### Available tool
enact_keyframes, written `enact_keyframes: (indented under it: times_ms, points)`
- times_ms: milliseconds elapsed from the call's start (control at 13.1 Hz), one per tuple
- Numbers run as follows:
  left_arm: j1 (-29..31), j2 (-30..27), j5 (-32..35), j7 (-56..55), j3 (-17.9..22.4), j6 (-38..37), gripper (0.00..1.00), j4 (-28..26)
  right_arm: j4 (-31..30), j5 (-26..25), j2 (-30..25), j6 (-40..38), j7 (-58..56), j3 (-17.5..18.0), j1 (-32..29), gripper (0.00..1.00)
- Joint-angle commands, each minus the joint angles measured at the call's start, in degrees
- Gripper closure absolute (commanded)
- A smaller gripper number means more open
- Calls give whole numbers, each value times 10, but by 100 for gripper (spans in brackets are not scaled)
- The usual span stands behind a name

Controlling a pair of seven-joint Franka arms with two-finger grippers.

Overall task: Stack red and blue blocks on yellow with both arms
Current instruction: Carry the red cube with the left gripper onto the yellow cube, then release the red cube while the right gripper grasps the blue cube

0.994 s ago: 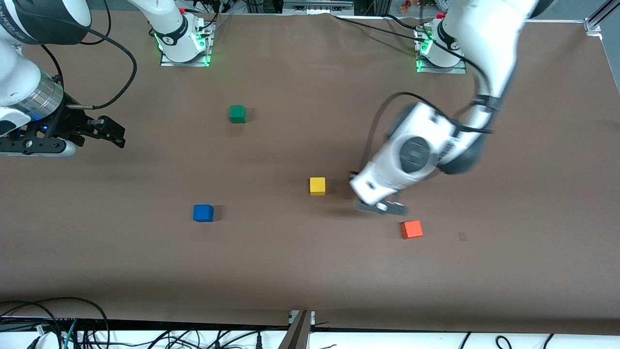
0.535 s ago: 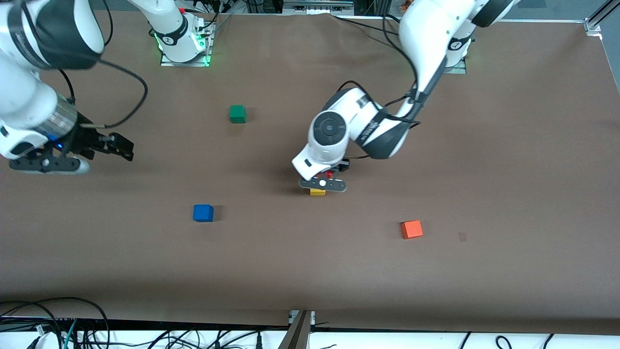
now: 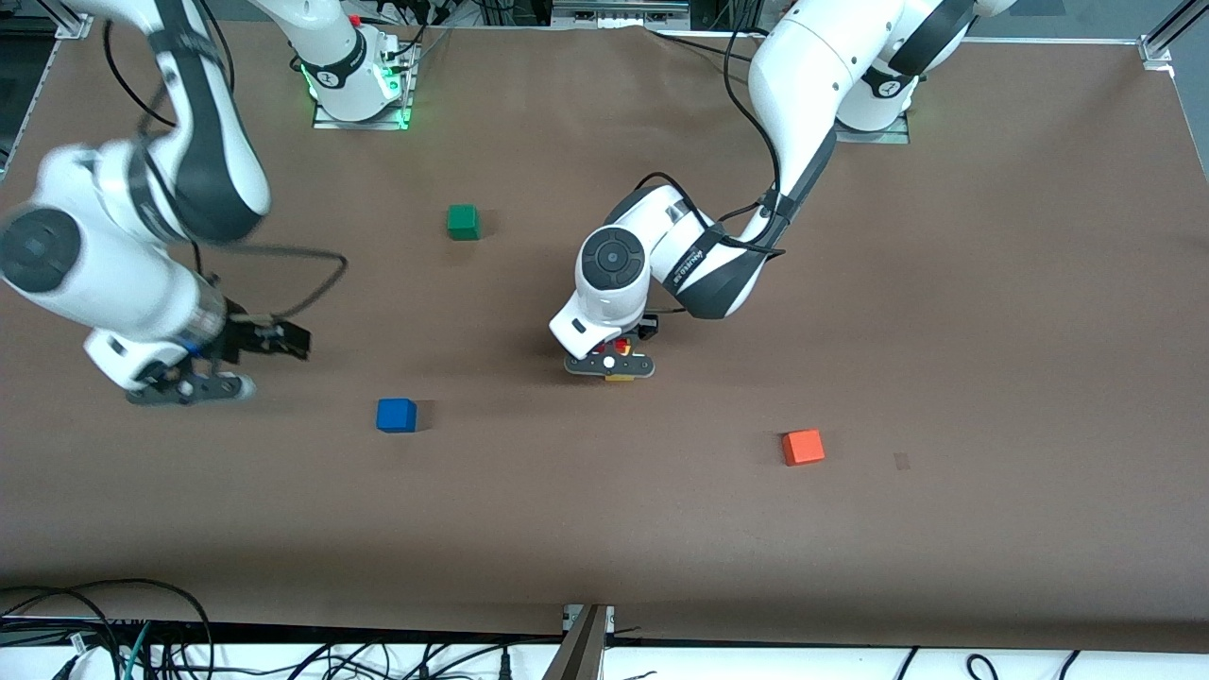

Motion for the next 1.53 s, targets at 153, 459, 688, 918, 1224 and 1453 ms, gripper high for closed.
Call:
enact_keyframes:
  times_ms: [153, 459, 688, 918, 1224, 1453]
  points:
    - [-8, 21, 11, -9, 15, -1, 100, 31, 167, 63, 203, 73, 50, 1, 26, 0]
    - [-10, 25, 11, -10, 19, 0, 100, 31, 164, 63, 247, 118, 97, 0, 62, 0]
    - [-8, 28, 10, -10, 19, 0, 72, 34, 131, 62, 247, 120, 106, -1, 64, 0]
    - [-3, 23, 9, -11, 21, -5, 0, 49, 122, 57, 243, 116, 80, -6, 55, 0]
    - [28, 10, 9, -4, 19, -60, 0, 80, 114, 64, 237, 92, 94, -5, 46, 0]
    - [98, -48, 6, 78, 17, -127, 0, 87, 109, 67, 231, 71, 134, -5, 46, 0]
